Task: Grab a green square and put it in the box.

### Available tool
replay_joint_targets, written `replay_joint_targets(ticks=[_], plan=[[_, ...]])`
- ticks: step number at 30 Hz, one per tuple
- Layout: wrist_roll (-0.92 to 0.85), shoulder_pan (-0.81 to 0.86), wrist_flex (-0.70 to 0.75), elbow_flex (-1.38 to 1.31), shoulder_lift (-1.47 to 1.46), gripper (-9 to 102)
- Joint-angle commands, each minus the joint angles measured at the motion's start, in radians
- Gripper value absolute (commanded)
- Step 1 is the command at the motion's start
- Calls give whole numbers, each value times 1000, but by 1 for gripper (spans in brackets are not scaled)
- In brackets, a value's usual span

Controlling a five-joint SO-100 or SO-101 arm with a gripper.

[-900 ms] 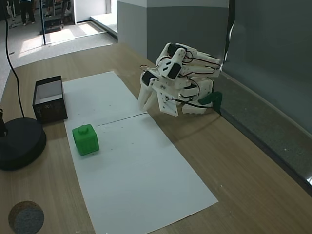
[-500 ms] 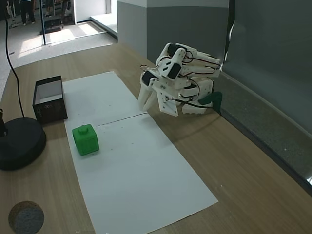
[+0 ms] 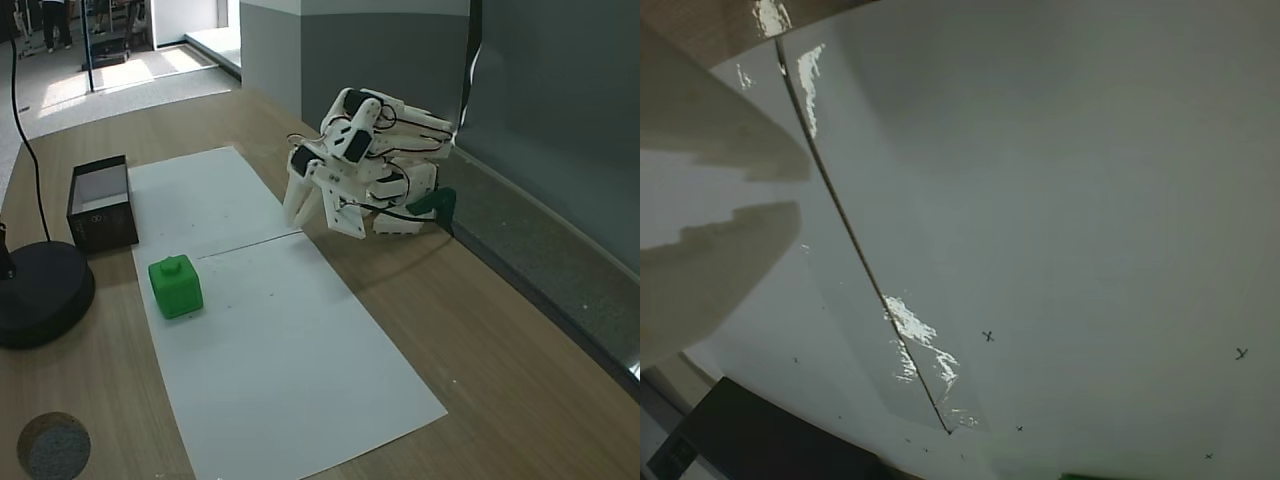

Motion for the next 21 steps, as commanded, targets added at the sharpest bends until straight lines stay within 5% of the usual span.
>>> replay_joint_targets(ticks=[1, 6, 14, 21], plan=[[-2, 2, 15, -58, 23, 0], [2, 0, 11, -58, 25, 0], [-17, 12, -304, 23, 25, 1], [-164, -32, -357, -60, 20, 23]])
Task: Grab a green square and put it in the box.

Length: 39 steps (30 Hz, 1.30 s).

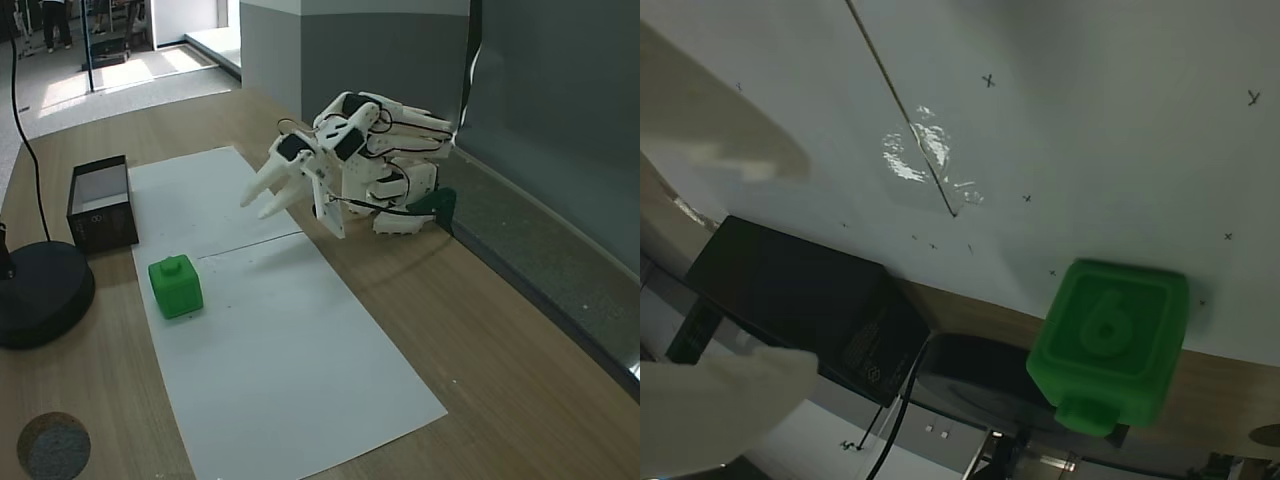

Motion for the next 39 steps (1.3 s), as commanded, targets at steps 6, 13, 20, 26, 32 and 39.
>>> replay_joint_targets(ticks=[6, 13, 20, 26, 32, 39], plan=[[20, -18, 95, -287, -138, 27], [21, -21, 104, -687, -747, 35], [44, -23, 396, -1267, -1428, 35], [95, -81, 620, -1720, -1698, 35], [104, -132, 626, -1901, -1953, 35], [143, -138, 615, -2077, -2240, 35]])
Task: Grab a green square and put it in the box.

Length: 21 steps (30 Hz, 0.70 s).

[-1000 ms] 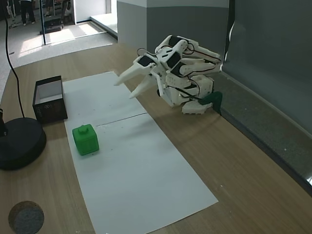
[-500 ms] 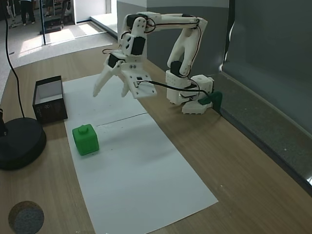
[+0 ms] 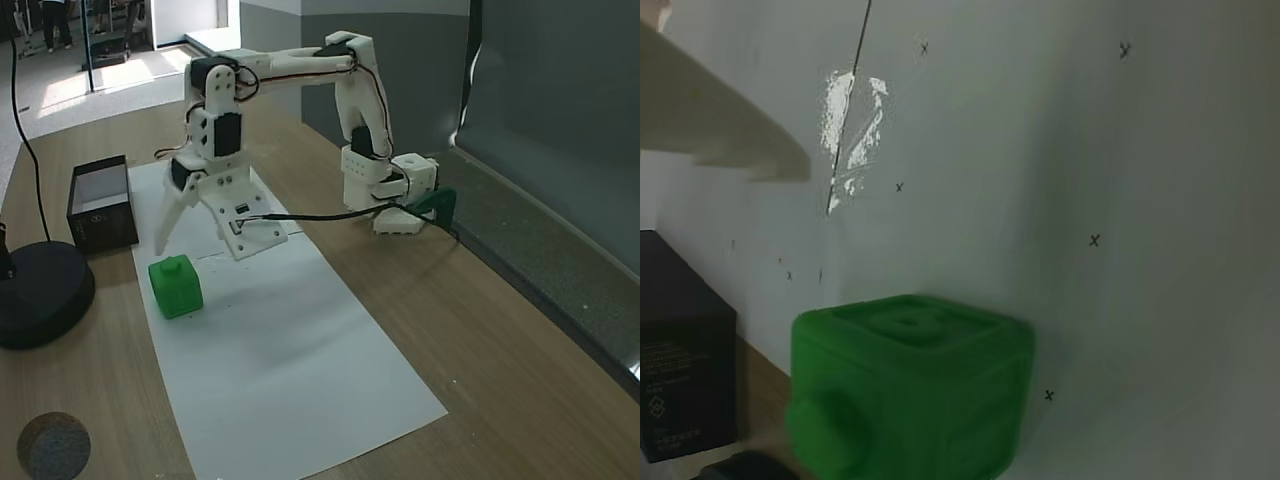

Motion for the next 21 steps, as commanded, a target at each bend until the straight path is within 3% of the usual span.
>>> replay_joint_targets(ticks=[1, 14, 21], plan=[[9, -6, -5, -150, -64, 35], [0, 23, 3, -457, -410, 34], [-15, 23, 5, -525, -428, 7]])
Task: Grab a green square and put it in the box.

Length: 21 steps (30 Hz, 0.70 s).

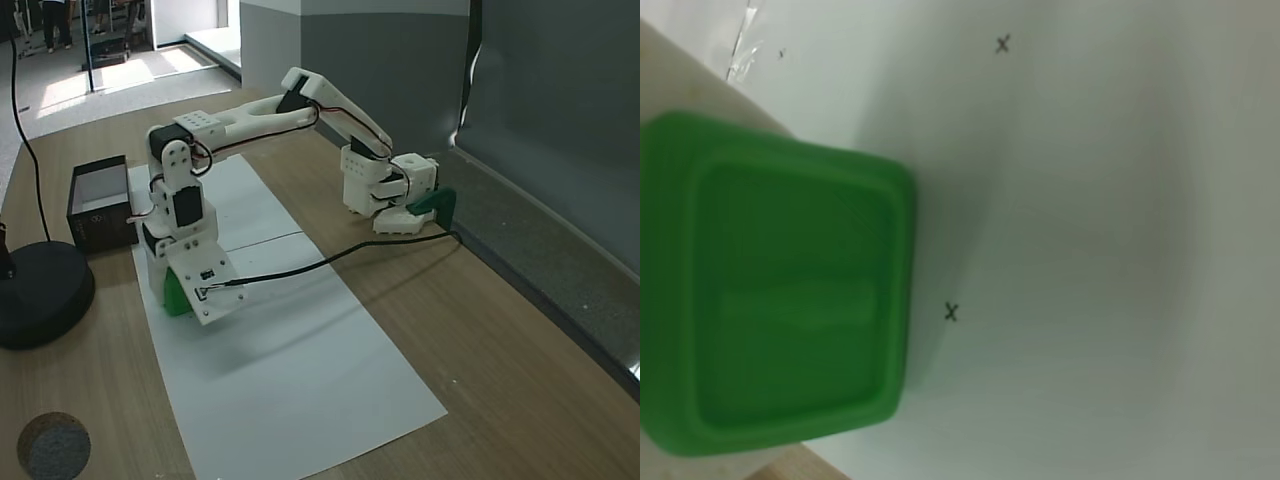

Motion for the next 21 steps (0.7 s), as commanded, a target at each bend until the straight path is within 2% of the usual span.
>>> replay_joint_targets(ticks=[1, 8, 12, 15, 18, 21], plan=[[-32, 9, 6, -103, 29, 6], [-133, 106, 175, -466, 175, 6], [-153, 287, 150, -660, 316, 6], [-149, 431, 115, -699, 367, 6], [-147, 571, 57, -692, 331, 6], [-147, 640, 12, -684, 233, 6]])
